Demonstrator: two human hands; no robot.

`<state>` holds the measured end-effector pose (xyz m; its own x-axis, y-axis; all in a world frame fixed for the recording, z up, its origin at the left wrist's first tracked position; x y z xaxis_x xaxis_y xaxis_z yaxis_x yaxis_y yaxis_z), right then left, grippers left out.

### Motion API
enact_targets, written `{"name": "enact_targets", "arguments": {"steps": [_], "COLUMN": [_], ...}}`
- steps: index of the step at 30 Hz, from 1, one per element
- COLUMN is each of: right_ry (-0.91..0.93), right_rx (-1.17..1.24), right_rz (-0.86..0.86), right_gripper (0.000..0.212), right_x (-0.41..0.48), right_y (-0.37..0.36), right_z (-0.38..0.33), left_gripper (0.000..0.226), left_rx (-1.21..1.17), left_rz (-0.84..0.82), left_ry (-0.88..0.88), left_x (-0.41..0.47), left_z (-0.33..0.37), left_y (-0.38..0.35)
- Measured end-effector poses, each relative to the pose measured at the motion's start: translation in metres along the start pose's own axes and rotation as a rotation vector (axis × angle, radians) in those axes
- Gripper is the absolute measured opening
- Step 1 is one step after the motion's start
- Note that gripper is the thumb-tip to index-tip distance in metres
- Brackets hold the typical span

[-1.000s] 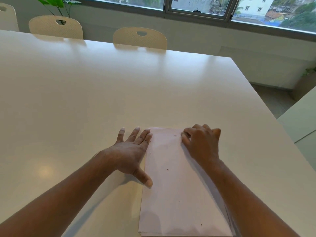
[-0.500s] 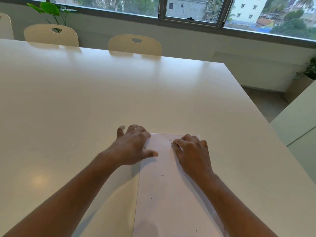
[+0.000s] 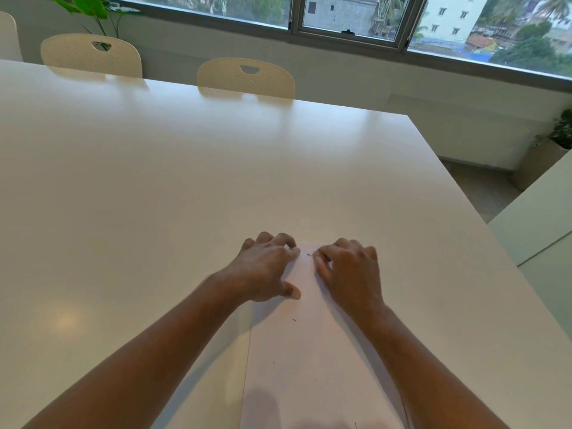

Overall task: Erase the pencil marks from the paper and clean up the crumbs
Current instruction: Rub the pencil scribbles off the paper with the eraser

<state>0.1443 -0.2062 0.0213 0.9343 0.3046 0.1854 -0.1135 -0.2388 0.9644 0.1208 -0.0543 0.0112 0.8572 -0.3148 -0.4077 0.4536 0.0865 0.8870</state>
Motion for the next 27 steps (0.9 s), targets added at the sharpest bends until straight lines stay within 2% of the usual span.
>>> {"name": "enact_targets", "arguments": {"steps": [3, 8, 13, 18, 19, 24, 27], "right_ry": [-0.054, 0.138, -0.057, 0.11, 0.106, -0.143, -0.039], "right_rx": [0.031, 0.039, -0.053, 0.055, 0.046, 0.013, 0.03], "right_rz": [0.001, -0.04, 0.003, -0.063, -0.066, -0.029, -0.063], "right_gripper": [0.023, 0.022, 0.025, 0.018, 0.02, 0.023, 0.022], "right_x": [0.004, -0.014, 0.005, -0.007, -0.005, 0.014, 0.013], "right_y": [0.0, -0.011, 0.006, -0.006, -0.006, 0.007, -0.002], "right_z": [0.004, -0.037, 0.008, -0.038, -0.035, 0.012, -0.018], "left_gripper": [0.091, 0.079, 0.091, 0.082, 0.083, 0.092, 0.093], "left_rx": [0.0, 0.0, 0.022, 0.003, 0.006, 0.022, 0.028], "left_rz": [-0.013, -0.025, -0.034, -0.026, -0.029, -0.038, -0.045], "left_ry": [0.006, 0.014, 0.023, 0.013, 0.011, 0.027, 0.026], "left_x": [0.001, 0.005, 0.005, 0.005, 0.005, 0.006, 0.006], "left_z": [0.001, -0.001, 0.0, -0.001, 0.0, -0.001, -0.001], "left_y": [-0.001, 0.0, 0.001, -0.001, -0.001, 0.0, 0.001]}}
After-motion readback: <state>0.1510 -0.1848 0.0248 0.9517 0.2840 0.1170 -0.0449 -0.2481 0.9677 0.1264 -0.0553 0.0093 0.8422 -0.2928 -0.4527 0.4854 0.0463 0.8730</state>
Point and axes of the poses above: each hand's wrist, its own x-axis towards the middle knuckle, its own y-axis out of the back of the hand, z = x × y, the point moved 8 cm from there along x, towards the middle knuckle, and after that the axes turned 11 degrees about -z, right-handed, at the moved point
